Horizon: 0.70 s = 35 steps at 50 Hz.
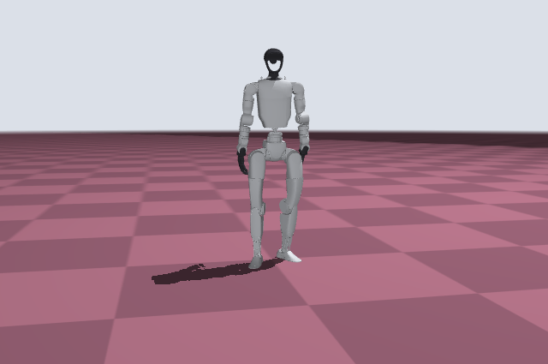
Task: In place motions
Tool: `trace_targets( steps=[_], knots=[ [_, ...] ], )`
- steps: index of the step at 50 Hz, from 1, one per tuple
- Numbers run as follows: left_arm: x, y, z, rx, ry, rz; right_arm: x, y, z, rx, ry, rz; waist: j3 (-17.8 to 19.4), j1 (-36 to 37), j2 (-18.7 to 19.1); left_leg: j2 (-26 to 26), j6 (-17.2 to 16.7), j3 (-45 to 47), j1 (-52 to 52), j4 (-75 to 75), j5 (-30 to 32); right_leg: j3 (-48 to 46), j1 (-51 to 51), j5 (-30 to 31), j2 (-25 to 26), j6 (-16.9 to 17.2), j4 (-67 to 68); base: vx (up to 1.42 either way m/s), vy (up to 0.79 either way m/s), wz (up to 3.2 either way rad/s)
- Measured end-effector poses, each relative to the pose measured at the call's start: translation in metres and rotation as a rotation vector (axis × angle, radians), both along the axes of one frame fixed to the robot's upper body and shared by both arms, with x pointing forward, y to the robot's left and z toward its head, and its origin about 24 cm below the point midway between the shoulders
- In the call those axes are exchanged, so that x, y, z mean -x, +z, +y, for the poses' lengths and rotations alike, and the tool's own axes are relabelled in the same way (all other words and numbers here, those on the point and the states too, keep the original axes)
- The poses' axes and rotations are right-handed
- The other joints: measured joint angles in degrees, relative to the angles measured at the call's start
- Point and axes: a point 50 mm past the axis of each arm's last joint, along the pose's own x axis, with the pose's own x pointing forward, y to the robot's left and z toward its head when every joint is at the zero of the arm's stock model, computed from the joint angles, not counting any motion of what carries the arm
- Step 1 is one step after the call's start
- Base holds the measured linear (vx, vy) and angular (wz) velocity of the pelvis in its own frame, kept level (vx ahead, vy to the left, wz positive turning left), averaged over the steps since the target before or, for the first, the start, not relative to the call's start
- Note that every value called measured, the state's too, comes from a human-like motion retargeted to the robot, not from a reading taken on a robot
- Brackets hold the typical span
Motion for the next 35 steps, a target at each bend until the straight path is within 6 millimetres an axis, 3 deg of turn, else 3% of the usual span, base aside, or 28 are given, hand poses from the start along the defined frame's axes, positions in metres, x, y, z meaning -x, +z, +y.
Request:
trace_targets(
  steps=[15,25,27,31,35],
  knots=[
    [-0.016,-0.003,-0.001,0.002,0.008,-0.073,-0.047,-0.006,-0.005,-0.007,0.068,-0.156,1.34,0.48,0.51,1.59,-1.16,-1.47,-2.44,0.80,0.36,-1.05,-0.35,-0.28,0.99,-0.36,-0.59,-0.04,-0.07,0.14],
    [-0.029,-0.006,-0.010,-0.008,-0.010,-0.140,-0.066,-0.006,-0.012,-0.005,0.043,-0.220,5.73,2.73,0.52,2.18,-3.09,-3.74,-8.38,4.25,3.27,-11.59,1.90,-1.23,-0.52,-1.25,-3.13,-0.19,-0.07,0.96],
    [-0.024,-0.006,-0.011,-0.012,-0.003,-0.132,-0.058,-0.005,-0.015,-0.003,0.040,-0.195,5.77,3.73,0.24,3.41,-3.74,2.17,-7.04,3.84,1.17,-13.80,2.50,-1.51,-0.95,-1.44,-3.49,-0.12,0.00,1.22],
    [-0.012,-0.005,-0.012,-0.017,0.024,-0.105,-0.046,-0.003,-0.019,0.017,0.050,-0.141,4.29,3.78,0.05,7.25,-6.74,26.59,-0.53,2.37,-1.80,-18.78,2.35,-2.23,-1.82,-1.60,-3.63,-0.11,0.02,1.43],
    [0.005,-0.003,-0.009,-0.028,0.060,-0.054,-0.040,-0.003,-0.018,0.013,0.036,-0.130,2.70,1.44,-0.79,8.65,-6.36,32.29,2.12,5.54,-1.46,-23.11,2.41,-3.21,-3.46,-1.03,-3.40,-0.04,0.03,1.56]
  ],
)
